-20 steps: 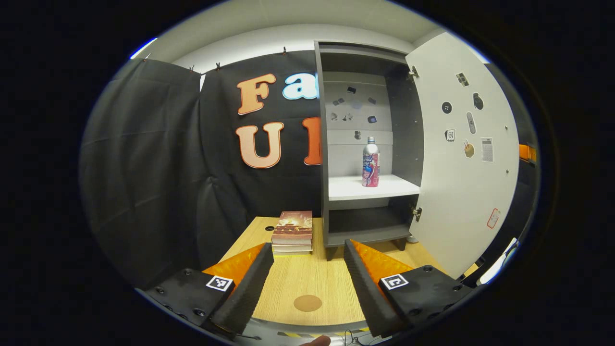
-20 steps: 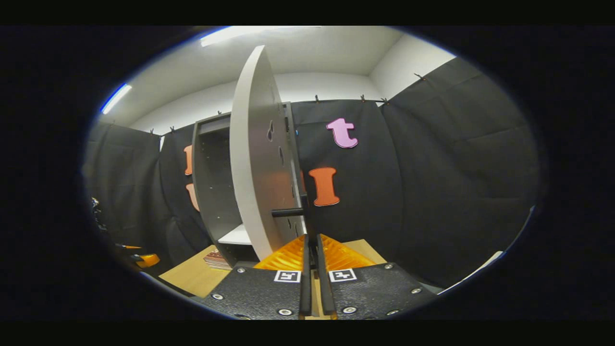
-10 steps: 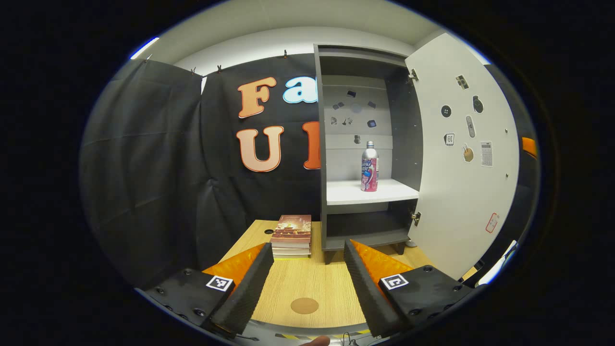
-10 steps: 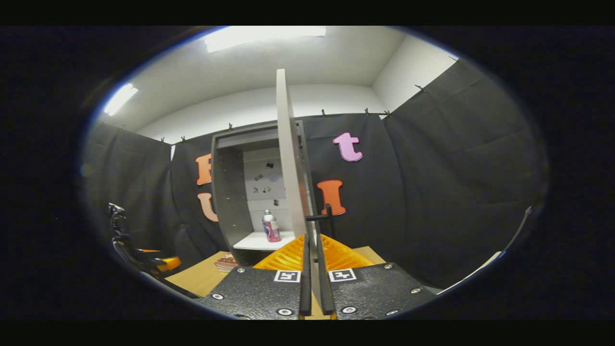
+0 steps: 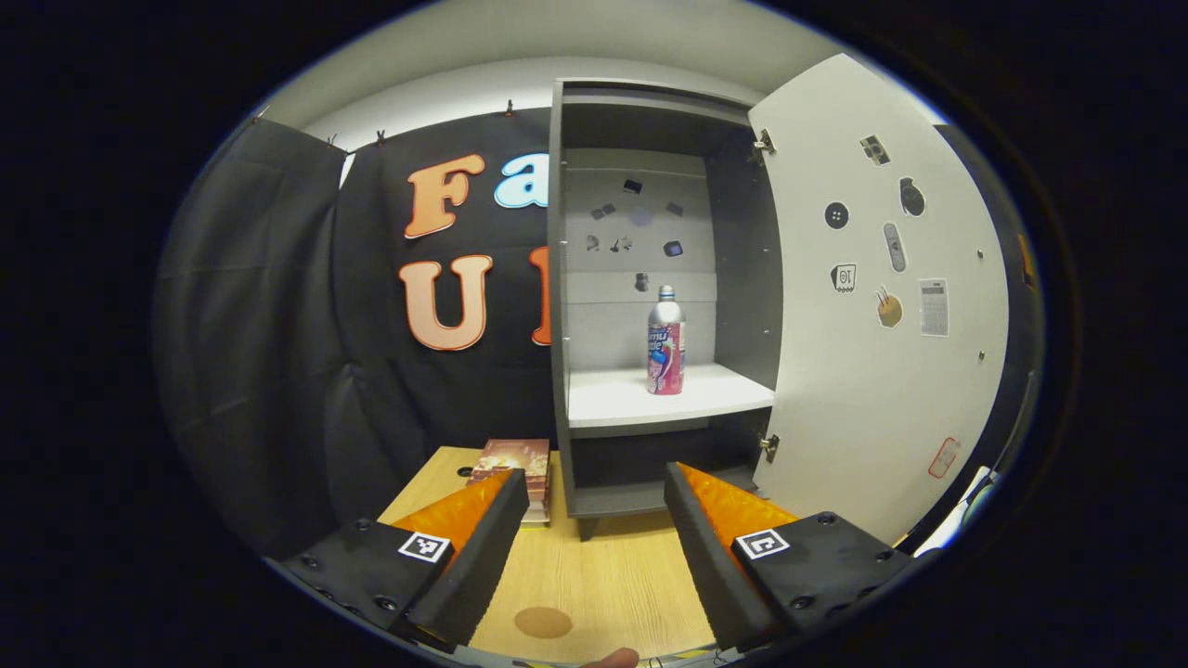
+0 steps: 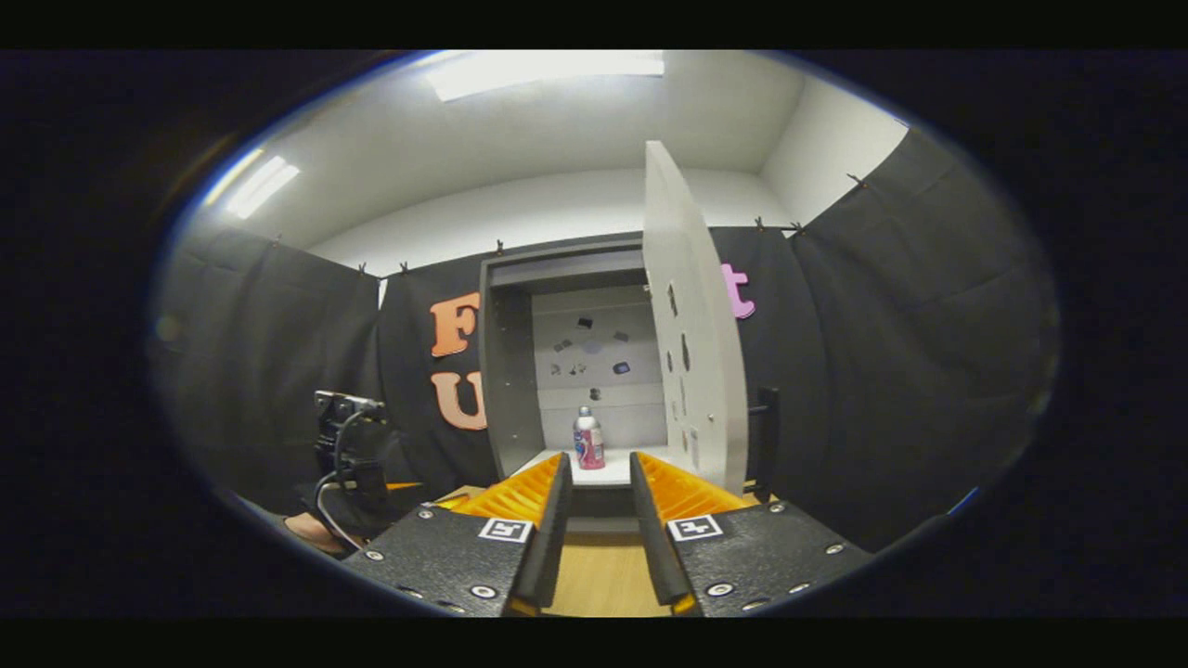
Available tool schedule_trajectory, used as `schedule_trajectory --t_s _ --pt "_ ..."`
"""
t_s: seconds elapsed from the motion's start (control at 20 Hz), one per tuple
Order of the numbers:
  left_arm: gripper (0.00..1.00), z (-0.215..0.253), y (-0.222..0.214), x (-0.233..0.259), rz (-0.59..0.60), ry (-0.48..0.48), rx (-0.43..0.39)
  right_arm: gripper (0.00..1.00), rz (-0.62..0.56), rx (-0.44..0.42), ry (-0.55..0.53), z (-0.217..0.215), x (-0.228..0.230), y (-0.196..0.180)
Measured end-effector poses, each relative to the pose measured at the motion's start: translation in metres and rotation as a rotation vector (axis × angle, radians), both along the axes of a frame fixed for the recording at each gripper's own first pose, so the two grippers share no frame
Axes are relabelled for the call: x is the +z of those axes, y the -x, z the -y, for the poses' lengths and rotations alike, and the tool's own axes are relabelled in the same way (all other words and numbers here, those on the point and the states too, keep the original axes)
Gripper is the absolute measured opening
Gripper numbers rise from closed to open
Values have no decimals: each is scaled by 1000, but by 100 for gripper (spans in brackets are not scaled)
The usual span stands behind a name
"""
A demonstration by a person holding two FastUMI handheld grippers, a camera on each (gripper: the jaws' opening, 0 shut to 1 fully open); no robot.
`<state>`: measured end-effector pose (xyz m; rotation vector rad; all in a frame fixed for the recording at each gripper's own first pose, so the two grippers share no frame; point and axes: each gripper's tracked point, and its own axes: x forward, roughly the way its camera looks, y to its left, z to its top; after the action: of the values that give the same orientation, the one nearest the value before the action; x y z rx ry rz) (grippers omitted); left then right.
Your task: Open the cabinet door with the right hand, grasp the bottle in the cabinet with the left hand and place it on the coaster, then close the cabinet door with the right hand.
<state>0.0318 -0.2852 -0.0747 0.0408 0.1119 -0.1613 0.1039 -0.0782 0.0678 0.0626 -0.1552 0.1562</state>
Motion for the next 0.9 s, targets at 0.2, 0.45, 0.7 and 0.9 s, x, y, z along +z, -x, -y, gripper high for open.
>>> schedule_trajectory --t_s 0.2,0.45,0.7,0.9 --pt "95 36 -61 11 47 -2 -66 63 -22 -27 27 -20 -10 -27" --pt "97 80 -145 22 94 14 -126 78 -59 -80 30 -26 -25 -63" --pt "96 116 -224 24 103 35 -170 86 -98 -183 4 -11 -38 -87" --pt "96 137 -274 27 115 42 -184 87 -150 -250 -17 -1 -52 -102"
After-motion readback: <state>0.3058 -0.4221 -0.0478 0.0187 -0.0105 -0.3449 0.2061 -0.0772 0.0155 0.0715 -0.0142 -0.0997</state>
